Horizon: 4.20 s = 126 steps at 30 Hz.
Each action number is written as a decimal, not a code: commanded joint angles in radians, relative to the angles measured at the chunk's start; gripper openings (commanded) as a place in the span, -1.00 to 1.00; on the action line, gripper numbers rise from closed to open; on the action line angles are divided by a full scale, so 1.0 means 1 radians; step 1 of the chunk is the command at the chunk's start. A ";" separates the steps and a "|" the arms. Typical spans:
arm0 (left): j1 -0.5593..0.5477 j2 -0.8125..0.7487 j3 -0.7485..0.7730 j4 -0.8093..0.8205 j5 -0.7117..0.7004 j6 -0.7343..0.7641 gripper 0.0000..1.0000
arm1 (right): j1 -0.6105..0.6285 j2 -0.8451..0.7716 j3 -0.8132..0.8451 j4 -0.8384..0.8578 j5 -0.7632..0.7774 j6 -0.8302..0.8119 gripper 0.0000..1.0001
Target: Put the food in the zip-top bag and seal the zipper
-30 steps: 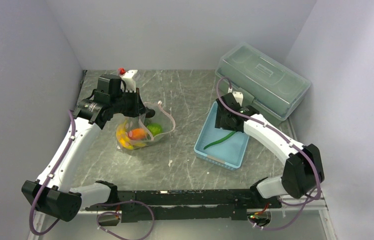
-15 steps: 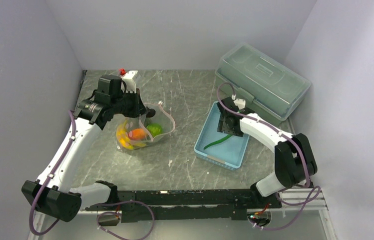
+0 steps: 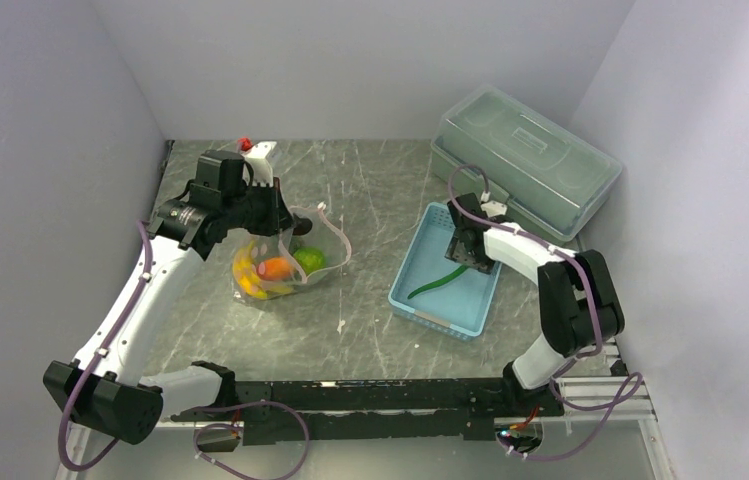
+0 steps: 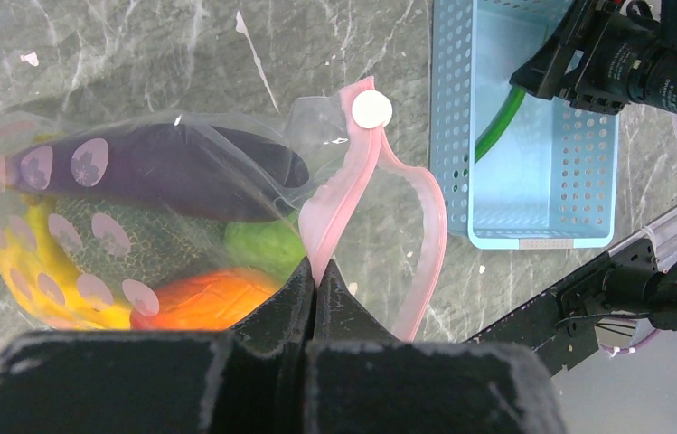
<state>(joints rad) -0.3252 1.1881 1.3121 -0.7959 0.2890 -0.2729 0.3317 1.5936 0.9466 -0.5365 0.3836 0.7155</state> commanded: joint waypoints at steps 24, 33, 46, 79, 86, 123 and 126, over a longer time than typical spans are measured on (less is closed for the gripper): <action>-0.005 -0.021 0.004 0.030 -0.005 0.011 -1.00 | -0.045 0.019 -0.034 0.116 -0.002 0.050 -0.99; -0.005 -0.027 0.001 0.032 -0.002 0.011 -1.00 | -0.046 -0.129 -0.078 0.129 -0.034 0.048 -1.00; -0.005 -0.025 0.001 0.034 -0.002 0.009 -1.00 | -0.042 -0.382 -0.083 0.119 -0.065 0.021 -1.00; -0.005 -0.028 0.000 0.037 0.009 0.004 -1.00 | 0.399 -0.554 0.076 0.504 0.178 0.142 -1.00; -0.005 -0.030 0.000 0.036 0.010 0.002 -1.00 | 0.503 -0.510 0.074 0.664 0.328 0.117 -1.00; 0.010 -0.045 0.003 0.037 0.044 -0.008 -1.00 | 0.843 0.127 0.129 1.849 0.633 -0.561 -1.00; 0.012 -0.046 0.003 0.036 0.045 -0.009 -1.00 | 0.845 0.155 0.146 1.854 0.626 -0.556 -1.00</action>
<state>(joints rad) -0.3191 1.1748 1.3121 -0.7929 0.3000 -0.2756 1.1721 1.7329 1.0363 1.2057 1.0107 0.1951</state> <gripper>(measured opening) 0.012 0.046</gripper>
